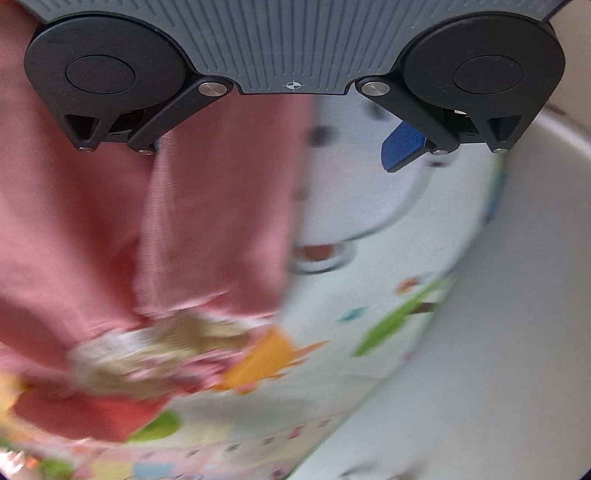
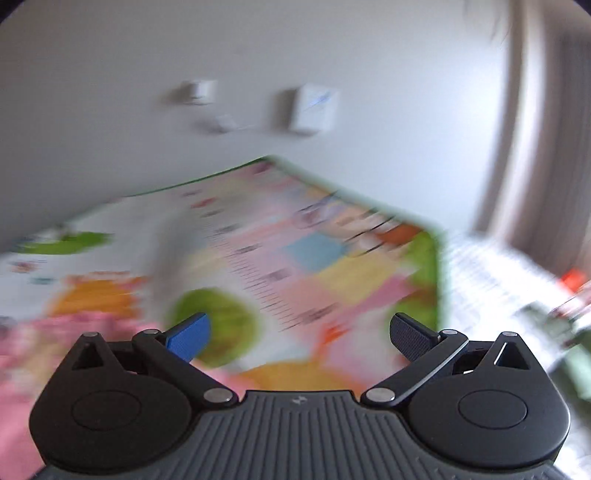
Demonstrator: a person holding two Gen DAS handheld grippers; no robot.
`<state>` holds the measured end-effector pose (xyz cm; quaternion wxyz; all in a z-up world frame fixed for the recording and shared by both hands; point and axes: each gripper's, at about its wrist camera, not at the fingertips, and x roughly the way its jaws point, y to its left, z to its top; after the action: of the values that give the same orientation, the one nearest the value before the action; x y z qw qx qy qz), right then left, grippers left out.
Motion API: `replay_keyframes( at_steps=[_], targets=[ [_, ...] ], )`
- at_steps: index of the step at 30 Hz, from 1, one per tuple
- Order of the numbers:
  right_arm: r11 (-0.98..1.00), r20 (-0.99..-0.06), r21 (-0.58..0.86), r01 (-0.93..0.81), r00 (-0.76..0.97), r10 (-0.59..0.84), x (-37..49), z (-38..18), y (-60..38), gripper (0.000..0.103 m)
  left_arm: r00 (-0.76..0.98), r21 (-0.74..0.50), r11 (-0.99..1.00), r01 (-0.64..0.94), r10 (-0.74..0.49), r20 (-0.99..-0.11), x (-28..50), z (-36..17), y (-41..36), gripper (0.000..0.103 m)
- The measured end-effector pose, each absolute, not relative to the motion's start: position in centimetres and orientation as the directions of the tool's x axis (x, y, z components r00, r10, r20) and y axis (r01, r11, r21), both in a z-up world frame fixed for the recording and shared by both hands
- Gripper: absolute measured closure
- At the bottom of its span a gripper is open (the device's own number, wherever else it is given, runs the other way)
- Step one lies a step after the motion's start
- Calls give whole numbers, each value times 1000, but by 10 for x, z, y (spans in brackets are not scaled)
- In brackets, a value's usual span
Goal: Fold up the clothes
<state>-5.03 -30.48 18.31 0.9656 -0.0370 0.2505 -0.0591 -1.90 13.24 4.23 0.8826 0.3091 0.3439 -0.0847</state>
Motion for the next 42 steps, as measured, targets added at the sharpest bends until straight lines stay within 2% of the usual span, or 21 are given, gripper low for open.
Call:
replay_keyframes(
  at_steps=[1,2,5,8,12,15,18,22,28,30,38,40,42],
  targets=[
    [997,-510,-61,43,858,-68,-53,182,-306,0,776,552,775,308,132,-617,-14,41,136,0],
    [997,-531,-79,3,846,-45,-55,173,-299,0,798,606,758,242,200,-569,-8,41,142,0],
    [985,-596,-127,-120,803,21,-60,146,-281,0,820,640,764,80,315,-478,-2,58,162,0],
    [948,-672,-165,-273,734,95,-71,109,-253,0,845,499,862,94,196,-497,-25,90,169,0],
    [847,-751,-252,-467,646,133,-104,69,-214,0,811,313,892,326,-94,-577,-76,107,145,0],
    [759,-785,-298,-578,601,150,-136,55,-199,0,757,274,856,438,-186,-627,-110,101,122,0],
    [696,-804,-325,-641,574,153,-160,47,-194,0,714,254,831,494,-222,-664,-138,92,103,0],
    [691,-731,-410,-596,668,142,-162,36,-173,0,673,204,812,547,-282,-684,-158,81,81,0],
    [864,-505,-349,-364,849,153,-128,70,-151,0,679,272,767,581,-273,-681,-173,70,51,0],
    [885,-458,-342,-315,879,136,-122,80,-149,0,677,277,765,582,-266,-686,-173,72,51,0],
    [905,-383,-366,-219,921,68,-121,91,-156,0,613,223,751,621,-289,-735,-155,65,47,0],
    [904,-375,-377,-203,925,52,-125,95,-166,0,610,218,781,586,-248,-753,-144,60,54,0],
    [897,-386,-394,-201,922,37,-130,96,-177,0,682,337,792,510,-133,-719,-140,57,61,0]
  ],
)
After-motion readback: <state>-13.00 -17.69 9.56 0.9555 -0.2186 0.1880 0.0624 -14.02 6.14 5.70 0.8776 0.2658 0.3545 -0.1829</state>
